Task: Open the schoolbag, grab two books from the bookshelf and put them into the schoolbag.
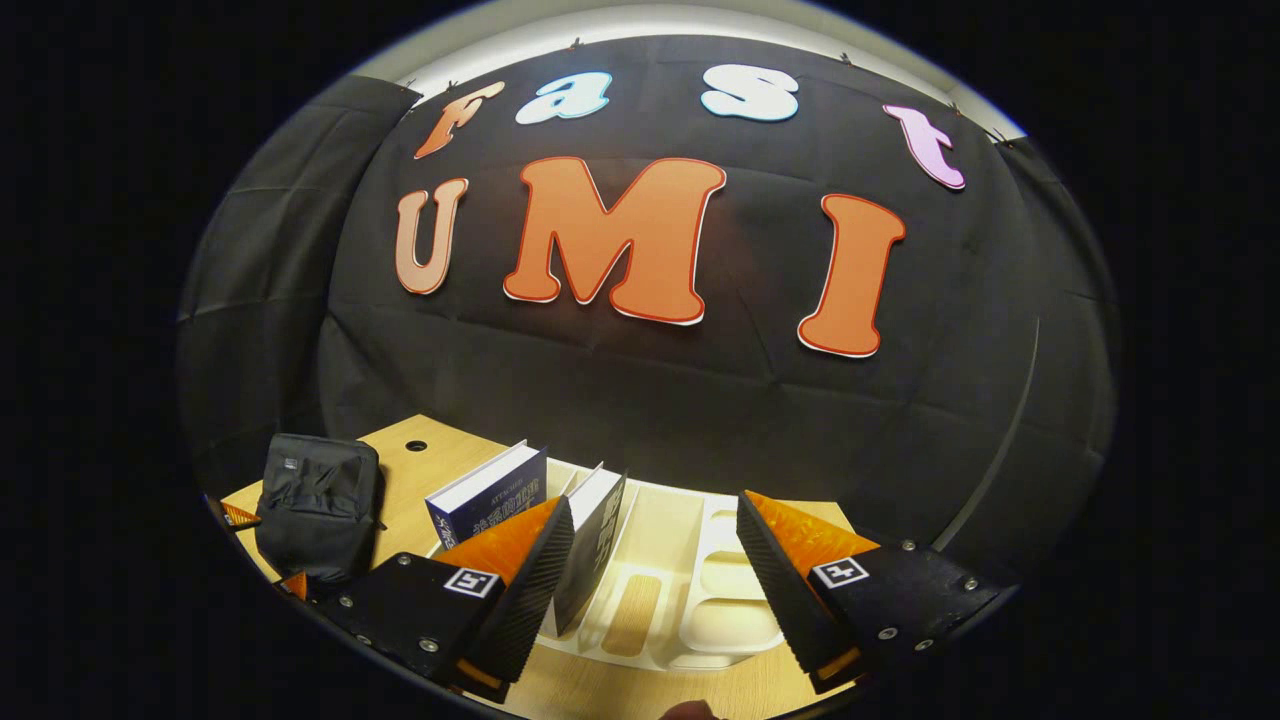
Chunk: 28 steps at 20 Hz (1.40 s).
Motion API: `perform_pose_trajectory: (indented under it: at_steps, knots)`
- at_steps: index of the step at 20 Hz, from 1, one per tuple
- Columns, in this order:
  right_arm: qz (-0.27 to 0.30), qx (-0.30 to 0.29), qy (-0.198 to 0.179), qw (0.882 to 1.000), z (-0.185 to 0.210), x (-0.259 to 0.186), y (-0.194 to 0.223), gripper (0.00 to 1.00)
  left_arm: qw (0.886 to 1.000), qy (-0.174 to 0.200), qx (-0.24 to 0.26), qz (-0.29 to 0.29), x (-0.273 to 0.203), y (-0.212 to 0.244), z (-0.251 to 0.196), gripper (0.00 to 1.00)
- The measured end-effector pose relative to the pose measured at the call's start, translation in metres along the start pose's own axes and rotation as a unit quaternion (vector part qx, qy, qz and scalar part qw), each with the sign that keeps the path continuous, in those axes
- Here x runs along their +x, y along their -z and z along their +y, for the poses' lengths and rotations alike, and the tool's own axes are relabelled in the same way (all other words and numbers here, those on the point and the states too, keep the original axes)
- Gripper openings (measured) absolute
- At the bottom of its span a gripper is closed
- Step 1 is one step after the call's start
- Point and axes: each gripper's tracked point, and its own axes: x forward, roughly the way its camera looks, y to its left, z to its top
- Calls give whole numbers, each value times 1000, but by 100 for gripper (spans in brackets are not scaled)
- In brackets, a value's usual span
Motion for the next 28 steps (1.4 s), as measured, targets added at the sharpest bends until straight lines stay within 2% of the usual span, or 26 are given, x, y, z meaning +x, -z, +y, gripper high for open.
perform_pose_trajectory:
  at_steps: [4,8,11,13,15,16,17,20,25,27,28]
  knots:
    - [1,0,3,1000,-6,-2,1,98,999,9,33,7,-8,10,-10,97]
    - [-1,4,15,1000,-19,-6,2,98,997,-8,70,28,3,25,-5,97]
    - [-1,10,24,1000,-27,-9,3,98,995,-19,99,29,22,20,1,95]
    - [-1,15,24,1000,-29,-10,2,98,993,-17,109,43,31,24,-5,95]
    - [-4,12,26,1000,-33,-13,1,98,993,-7,113,28,29,16,-12,94]
    - [-8,10,29,999,-37,-13,-1,98,992,-4,121,30,23,18,-15,100]
    - [-11,8,32,999,-39,-14,-3,98,991,1,129,28,19,19,-19,93]
    - [-9,15,35,999,-46,-15,0,98,986,1,162,29,14,29,-21,93]
    - [-10,20,28,999,-42,-15,-1,98,985,-39,156,58,43,25,2,93]
    - [-9,18,23,1000,-39,-16,-1,98,984,-33,161,64,58,23,5,87]
    - [-9,17,20,1000,-37,-18,0,98,984,-28,161,64,59,23,7,92]
